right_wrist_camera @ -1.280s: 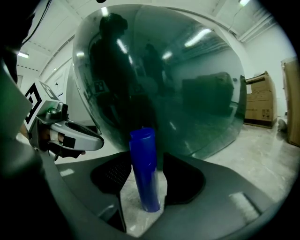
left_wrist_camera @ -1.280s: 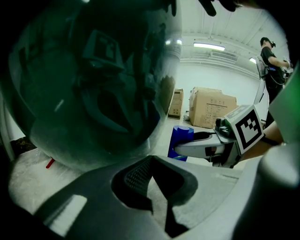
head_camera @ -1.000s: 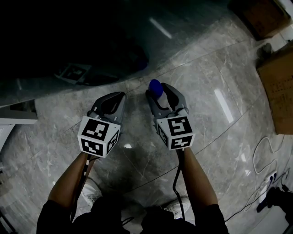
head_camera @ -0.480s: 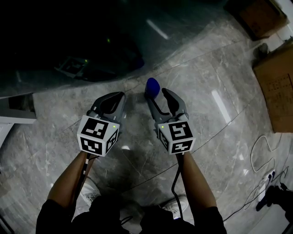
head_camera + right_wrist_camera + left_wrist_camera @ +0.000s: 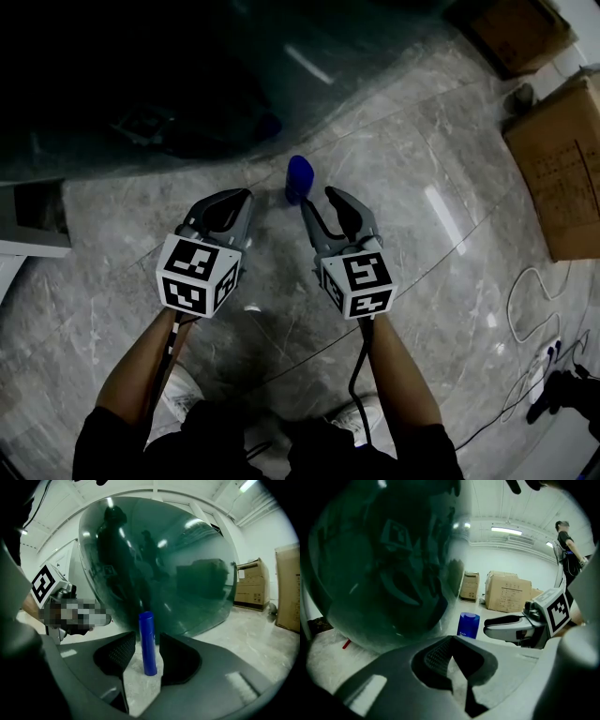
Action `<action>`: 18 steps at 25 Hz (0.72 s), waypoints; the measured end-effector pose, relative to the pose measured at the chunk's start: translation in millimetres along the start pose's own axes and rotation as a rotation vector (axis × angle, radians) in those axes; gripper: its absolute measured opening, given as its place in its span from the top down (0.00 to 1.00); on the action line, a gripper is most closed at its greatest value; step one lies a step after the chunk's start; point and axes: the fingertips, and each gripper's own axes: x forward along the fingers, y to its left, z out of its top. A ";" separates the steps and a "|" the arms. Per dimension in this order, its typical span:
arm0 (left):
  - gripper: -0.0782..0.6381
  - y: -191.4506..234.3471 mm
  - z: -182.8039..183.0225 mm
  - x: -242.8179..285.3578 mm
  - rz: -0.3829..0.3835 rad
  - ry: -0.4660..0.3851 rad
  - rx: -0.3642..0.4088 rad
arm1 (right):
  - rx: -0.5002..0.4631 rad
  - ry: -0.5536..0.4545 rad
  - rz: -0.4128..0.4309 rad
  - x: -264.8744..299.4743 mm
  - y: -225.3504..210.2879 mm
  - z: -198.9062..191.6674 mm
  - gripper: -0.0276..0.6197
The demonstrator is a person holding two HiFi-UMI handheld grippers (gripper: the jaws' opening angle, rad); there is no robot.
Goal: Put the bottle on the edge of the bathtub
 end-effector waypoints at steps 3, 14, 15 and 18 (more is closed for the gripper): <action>0.89 -3.5 3.4 -0.2 -0.006 -0.006 0.004 | 0.002 -0.008 -0.005 -4.4 -1.2 3.7 0.69; 0.89 -9.5 1.6 0.2 -0.025 -0.012 0.014 | -0.009 -0.019 -0.036 -10.0 -2.9 4.6 0.85; 0.89 -9.3 1.9 0.0 -0.024 -0.013 0.013 | -0.011 -0.024 -0.042 -10.9 -3.4 5.4 0.90; 0.89 -9.8 3.5 0.3 -0.024 -0.017 0.009 | -0.006 -0.033 -0.046 -11.9 -4.1 6.8 0.91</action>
